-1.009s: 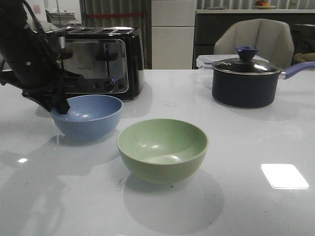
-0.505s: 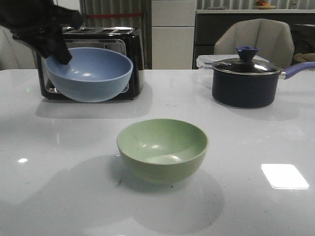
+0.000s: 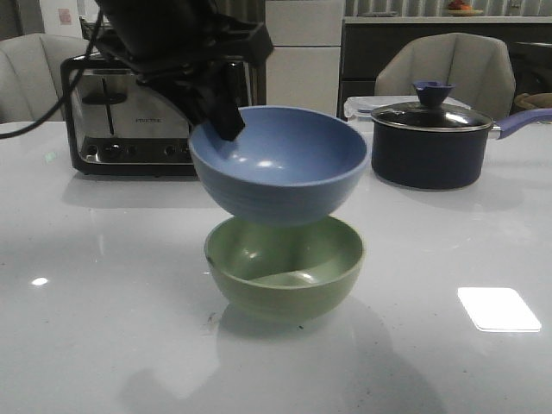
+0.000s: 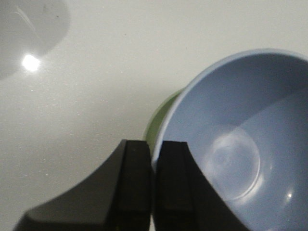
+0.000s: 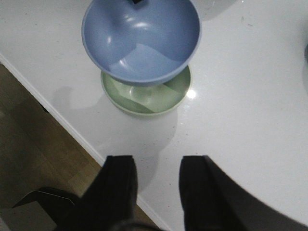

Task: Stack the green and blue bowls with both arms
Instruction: 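Lift the blue bowl and move it over the green bowl, then lower the blue bowl into the green bowl and release it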

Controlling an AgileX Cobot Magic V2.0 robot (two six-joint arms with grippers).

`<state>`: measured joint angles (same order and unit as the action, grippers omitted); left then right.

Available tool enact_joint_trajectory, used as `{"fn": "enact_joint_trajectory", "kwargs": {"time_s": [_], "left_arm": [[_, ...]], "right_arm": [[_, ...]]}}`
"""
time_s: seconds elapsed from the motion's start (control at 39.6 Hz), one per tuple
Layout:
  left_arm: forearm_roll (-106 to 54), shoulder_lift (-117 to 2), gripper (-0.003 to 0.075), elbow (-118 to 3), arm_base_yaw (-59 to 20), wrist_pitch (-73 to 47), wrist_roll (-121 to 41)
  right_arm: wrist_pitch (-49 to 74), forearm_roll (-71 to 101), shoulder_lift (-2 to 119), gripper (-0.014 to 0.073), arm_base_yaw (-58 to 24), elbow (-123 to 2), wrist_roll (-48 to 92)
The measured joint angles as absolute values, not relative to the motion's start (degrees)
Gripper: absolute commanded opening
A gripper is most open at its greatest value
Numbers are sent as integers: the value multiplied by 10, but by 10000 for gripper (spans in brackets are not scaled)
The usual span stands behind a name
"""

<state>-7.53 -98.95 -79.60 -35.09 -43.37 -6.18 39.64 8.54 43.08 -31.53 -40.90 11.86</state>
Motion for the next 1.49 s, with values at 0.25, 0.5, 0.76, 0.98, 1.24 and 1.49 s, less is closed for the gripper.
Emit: {"fn": "enact_joint_trajectory", "kwargs": {"time_s": [0.25, 0.5, 0.76, 0.98, 1.24, 1.49], "left_arm": [[-81, -1034, 92, -796, -353, -425, -62], [-93, -1070, 115, -796, -353, -413, -63], [-94, -1075, 361, -796, -353, -411, -63], [-69, -1042, 361, -796, -353, -429, -63], [-56, -893, 361, -733, -353, -431, -66], [-40, -691, 361, -587, -353, -432, -71]], "right_arm": [[396, 85, 431, 361, -315, -409, 119], [396, 85, 431, 361, -315, -409, 119], [396, 85, 431, 361, -315, -409, 119], [396, 85, 431, 361, -315, -409, 119], [397, 85, 431, 361, -315, -409, 119], [397, 85, 431, 361, -315, -409, 119]]}}
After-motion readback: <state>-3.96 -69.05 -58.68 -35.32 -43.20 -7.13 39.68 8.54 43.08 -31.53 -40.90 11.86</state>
